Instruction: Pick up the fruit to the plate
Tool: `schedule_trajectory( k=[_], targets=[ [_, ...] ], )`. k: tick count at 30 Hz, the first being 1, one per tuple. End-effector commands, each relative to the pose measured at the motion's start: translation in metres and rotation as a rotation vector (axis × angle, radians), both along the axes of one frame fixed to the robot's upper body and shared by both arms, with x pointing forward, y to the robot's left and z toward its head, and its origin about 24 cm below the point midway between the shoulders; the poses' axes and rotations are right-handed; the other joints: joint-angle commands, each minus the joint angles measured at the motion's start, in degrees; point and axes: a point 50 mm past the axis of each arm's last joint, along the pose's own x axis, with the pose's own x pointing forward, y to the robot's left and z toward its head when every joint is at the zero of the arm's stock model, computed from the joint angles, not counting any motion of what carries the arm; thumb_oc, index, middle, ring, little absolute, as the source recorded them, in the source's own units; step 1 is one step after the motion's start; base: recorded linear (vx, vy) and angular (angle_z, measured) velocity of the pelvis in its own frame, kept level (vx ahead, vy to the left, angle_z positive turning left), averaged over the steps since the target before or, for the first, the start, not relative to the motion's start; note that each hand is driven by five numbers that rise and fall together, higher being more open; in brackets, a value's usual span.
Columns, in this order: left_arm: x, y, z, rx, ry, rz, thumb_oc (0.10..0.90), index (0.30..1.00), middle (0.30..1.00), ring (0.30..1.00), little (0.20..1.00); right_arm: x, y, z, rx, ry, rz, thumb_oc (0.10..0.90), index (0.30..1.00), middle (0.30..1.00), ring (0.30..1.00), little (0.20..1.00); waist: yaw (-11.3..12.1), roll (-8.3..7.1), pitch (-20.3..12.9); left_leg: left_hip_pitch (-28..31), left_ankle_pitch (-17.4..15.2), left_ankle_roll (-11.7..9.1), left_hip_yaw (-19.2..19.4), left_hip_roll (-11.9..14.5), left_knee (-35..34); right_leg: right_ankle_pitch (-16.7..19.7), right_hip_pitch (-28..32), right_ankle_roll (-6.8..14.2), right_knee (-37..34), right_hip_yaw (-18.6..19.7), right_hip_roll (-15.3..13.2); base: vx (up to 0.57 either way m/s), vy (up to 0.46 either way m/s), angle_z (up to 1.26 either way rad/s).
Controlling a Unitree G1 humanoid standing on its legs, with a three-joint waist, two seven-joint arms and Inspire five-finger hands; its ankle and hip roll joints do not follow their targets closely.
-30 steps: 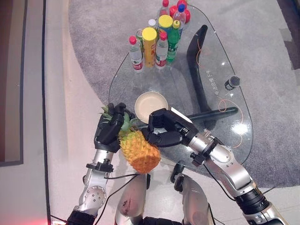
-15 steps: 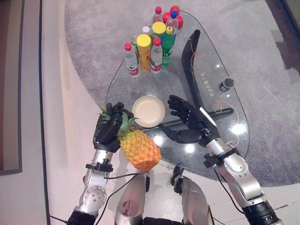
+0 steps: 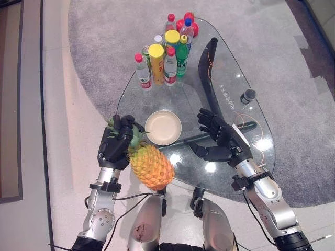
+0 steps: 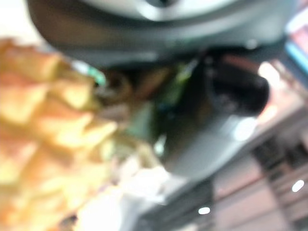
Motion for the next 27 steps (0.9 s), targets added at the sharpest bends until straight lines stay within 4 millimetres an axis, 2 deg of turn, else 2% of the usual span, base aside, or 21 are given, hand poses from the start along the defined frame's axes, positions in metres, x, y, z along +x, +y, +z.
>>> schedule_trajectory(
  k=[1, 7, 10, 13, 17, 27],
  targets=[
    [-0.01, 0.005, 0.062, 0.118, -0.349, 0.121, 0.1, 0.3, 0.3, 0.3, 0.2, -0.002, -0.002, 0.028, 0.032, -0.13, 0.023, 0.8, 0.9, 0.9, 0.9, 0.9, -0.75, 1.73, -3.25, 1.18, -4.11, 2.1, 0.6, -4.06, 2.53, 0.42, 2.28, 2.01, 4.23, -1.4, 2.82, 0.06, 0.022, -0.01],
    [-0.009, 0.014, 0.072, 0.288, -0.42, 0.326, 0.1, 0.3, 0.3, 0.3, 0.2, -0.005, 0.002, -0.001, 0.021, 0.033, 0.055, 0.8, 0.9, 0.9, 0.9, 0.9, -1.54, 1.67, -3.48, 1.47, -3.87, 1.61, 1.3, -3.96, 3.23, -0.09, 2.28, 2.0, 4.82, -1.06, 2.71, 0.08, 0.029, -0.02],
    [-0.007, 0.011, 0.079, 0.376, -0.477, 0.445, 0.1, 0.3, 0.3, 0.3, 0.2, -0.007, 0.007, -0.019, 0.021, 0.129, 0.083, 0.8, 0.9, 0.9, 0.9, 0.9, -2.17, 1.46, -3.11, 0.78, -3.89, 1.32, 2.02, -3.82, 4.39, -0.11, 1.42, 2.04, 5.71, -0.71, 2.56, 0.07, 0.041, -0.02],
    [-0.002, 0.007, 0.084, 0.417, -0.514, 0.508, 0.1, 0.3, 0.3, 0.3, 0.2, -0.007, 0.01, -0.028, 0.017, 0.181, 0.095, 0.8, 0.9, 0.9, 0.9, 0.9, -2.68, 1.32, -2.44, -0.14, -3.92, 1.14, 2.58, -3.78, 5.26, -0.08, 0.2, 2.2, 6.64, -0.38, 2.47, 0.0, 0.022, -0.03],
    [0.004, 0.003, 0.092, 0.452, -0.568, 0.576, 0.1, 0.3, 0.3, 0.3, 0.2, -0.005, 0.013, -0.037, 0.008, 0.226, 0.101, 0.8, 0.9, 0.9, 0.9, 0.9, -3.21, 1.14, -1.53, -1.86, -4.16, 1.14, 3.29, -3.67, 6.46, -0.01, -1.99, 2.47, 7.93, 0.02, 2.23, -0.02, 0.033, -0.11],
    [0.024, 0.003, 0.119, 0.505, -0.699, 0.771, 0.1, 0.3, 0.3, 0.3, 0.2, 0.0, 0.024, -0.052, -0.007, 0.334, 0.171, 0.8, 0.9, 0.9, 0.9, 0.9, -4.65, 1.11, -1.53, -11.37, -4.23, 0.83, 5.26, -2.4, 9.64, 0.73, -12.38, 2.73, 11.34, 1.43, 2.64, -0.06, 0.035, -0.07]
  ],
)
